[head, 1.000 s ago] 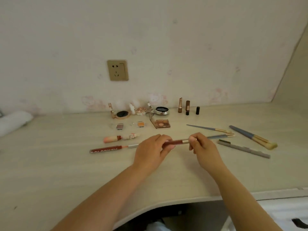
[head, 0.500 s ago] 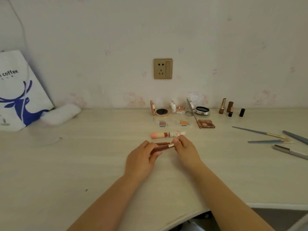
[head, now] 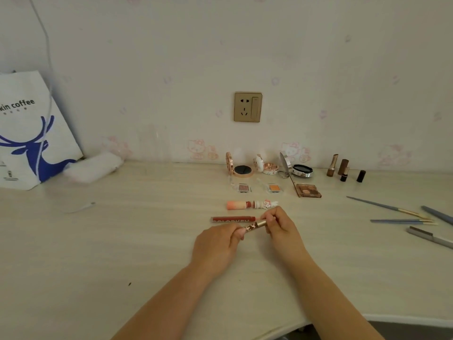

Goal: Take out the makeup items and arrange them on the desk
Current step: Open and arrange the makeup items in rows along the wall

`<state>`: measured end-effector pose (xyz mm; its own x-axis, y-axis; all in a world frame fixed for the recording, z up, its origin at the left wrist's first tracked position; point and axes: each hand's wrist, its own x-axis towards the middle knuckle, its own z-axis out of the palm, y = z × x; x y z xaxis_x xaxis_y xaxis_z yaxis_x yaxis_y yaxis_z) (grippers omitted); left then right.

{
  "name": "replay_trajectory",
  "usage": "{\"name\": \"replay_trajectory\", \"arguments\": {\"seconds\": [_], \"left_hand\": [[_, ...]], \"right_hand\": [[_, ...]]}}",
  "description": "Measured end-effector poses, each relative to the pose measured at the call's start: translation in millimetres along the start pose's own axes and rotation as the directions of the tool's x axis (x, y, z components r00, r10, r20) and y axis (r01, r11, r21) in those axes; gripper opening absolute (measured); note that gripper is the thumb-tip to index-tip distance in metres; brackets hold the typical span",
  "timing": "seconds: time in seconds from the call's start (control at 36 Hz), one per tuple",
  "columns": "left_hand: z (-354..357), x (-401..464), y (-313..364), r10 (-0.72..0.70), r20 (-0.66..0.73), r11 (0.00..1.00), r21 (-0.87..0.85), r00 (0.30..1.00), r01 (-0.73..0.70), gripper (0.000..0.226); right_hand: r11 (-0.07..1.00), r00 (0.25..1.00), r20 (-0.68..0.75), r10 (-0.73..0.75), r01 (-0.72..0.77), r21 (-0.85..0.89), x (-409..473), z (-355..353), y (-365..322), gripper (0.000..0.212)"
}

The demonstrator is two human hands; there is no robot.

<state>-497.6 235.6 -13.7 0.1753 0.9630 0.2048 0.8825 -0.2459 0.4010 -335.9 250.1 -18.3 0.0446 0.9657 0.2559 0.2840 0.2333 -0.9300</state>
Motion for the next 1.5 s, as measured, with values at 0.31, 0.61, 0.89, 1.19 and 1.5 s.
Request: {"name": "replay_trajectory", "arguments": {"seconds": [0.31,0.61,0.89,1.19,1.5], "left_hand": [[-3.1,3.2,-13.0,0.022,-0.139,0.993,-0.114,0.990,-0.039,0.026],[-2.8,5.8,-15.4,0.025,-0.151,0.999,-0.040,0.988,-0.031,0.030],[0.5,5.1,-17.3,0.042,-0.196,0.997,-0.058,0.980,-0.054,0.027],[1.8,5.7,-19.0,0.019,-0.210,0.997,-0.067,0.978,-0.034,0.025],[1.3,5.8,-18.7,0.011,-0.214,0.997,-0.076,0.977,-0.028,0.025]], "right_hand": [[0.995,0.994,-0.071,0.078,-0.082,-0.053,-1.0,0.6,-5.3,0.032],[0.981,0.978,0.209,0.008,0.033,-0.193,7.8,-10.4,-4.8,0.018],[0.950,0.982,0.187,-0.003,0.061,-0.308,2.4,-7.6,-3.3,0.004],[0.917,0.987,0.157,-0.026,0.086,-0.390,-1.0,-7.2,-3.2,0.005],[0.924,0.987,0.157,-0.021,0.079,-0.374,0.6,-8.0,-0.7,0.006]]}}
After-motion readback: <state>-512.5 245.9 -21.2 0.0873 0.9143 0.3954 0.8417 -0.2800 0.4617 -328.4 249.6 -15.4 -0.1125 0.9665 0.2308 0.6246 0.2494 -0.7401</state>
